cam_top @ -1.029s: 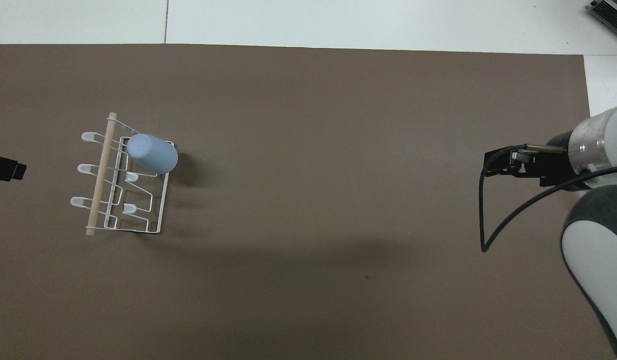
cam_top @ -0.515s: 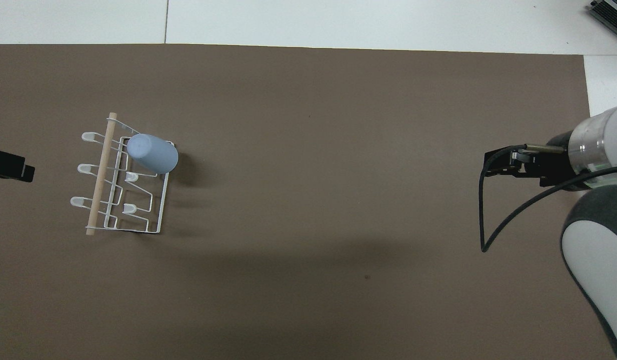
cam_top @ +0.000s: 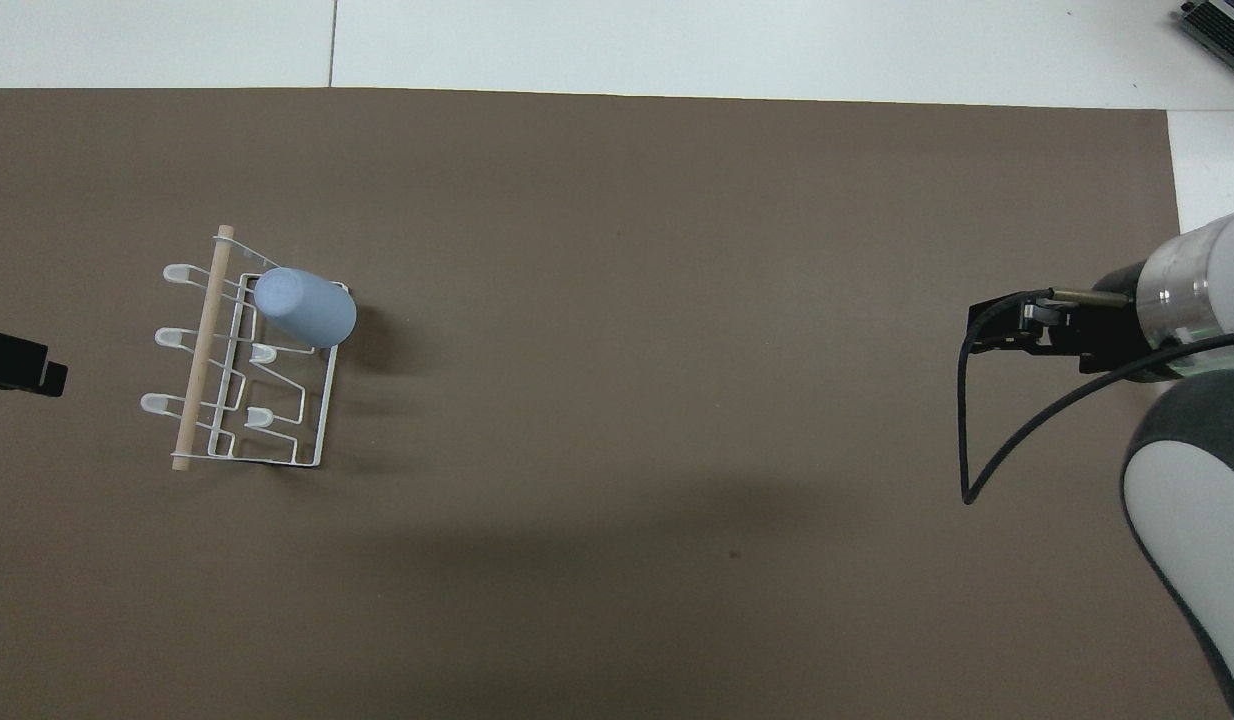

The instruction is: Hang cup on cup holder

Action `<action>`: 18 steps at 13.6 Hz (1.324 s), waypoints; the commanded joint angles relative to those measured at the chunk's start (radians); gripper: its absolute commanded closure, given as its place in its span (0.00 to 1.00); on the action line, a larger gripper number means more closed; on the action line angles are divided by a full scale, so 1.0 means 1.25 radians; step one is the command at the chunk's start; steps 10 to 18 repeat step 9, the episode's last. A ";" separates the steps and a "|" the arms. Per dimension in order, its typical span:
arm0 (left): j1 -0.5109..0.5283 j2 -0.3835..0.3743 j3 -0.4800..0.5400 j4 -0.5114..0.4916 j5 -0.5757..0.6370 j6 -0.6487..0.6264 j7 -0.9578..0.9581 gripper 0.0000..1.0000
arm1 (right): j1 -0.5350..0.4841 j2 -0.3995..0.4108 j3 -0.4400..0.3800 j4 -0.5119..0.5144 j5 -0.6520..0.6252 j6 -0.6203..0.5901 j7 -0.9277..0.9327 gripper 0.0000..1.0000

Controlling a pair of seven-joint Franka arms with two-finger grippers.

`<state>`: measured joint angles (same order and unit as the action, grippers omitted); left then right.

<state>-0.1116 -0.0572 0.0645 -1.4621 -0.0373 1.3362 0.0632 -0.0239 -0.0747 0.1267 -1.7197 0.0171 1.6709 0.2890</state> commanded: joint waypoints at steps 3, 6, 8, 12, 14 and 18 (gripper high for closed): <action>-0.016 -0.022 0.011 -0.027 0.002 0.012 -0.006 0.00 | -0.014 -0.016 0.009 -0.016 0.001 -0.002 -0.005 0.00; -0.016 -0.021 0.009 -0.028 0.025 0.035 0.047 0.00 | -0.014 -0.016 0.009 -0.017 0.002 -0.002 -0.005 0.00; -0.016 -0.021 0.010 -0.028 0.025 0.037 0.056 0.00 | -0.015 -0.016 0.009 -0.016 0.001 -0.002 -0.005 0.00; -0.016 -0.022 0.009 -0.028 0.025 0.035 0.053 0.00 | -0.015 -0.016 0.009 -0.017 0.001 -0.002 -0.005 0.00; -0.016 -0.022 0.009 -0.028 0.025 0.035 0.053 0.00 | -0.015 -0.016 0.009 -0.017 0.001 -0.002 -0.005 0.00; -0.016 -0.022 0.009 -0.028 0.025 0.035 0.053 0.00 | -0.015 -0.016 0.009 -0.017 0.001 -0.002 -0.005 0.00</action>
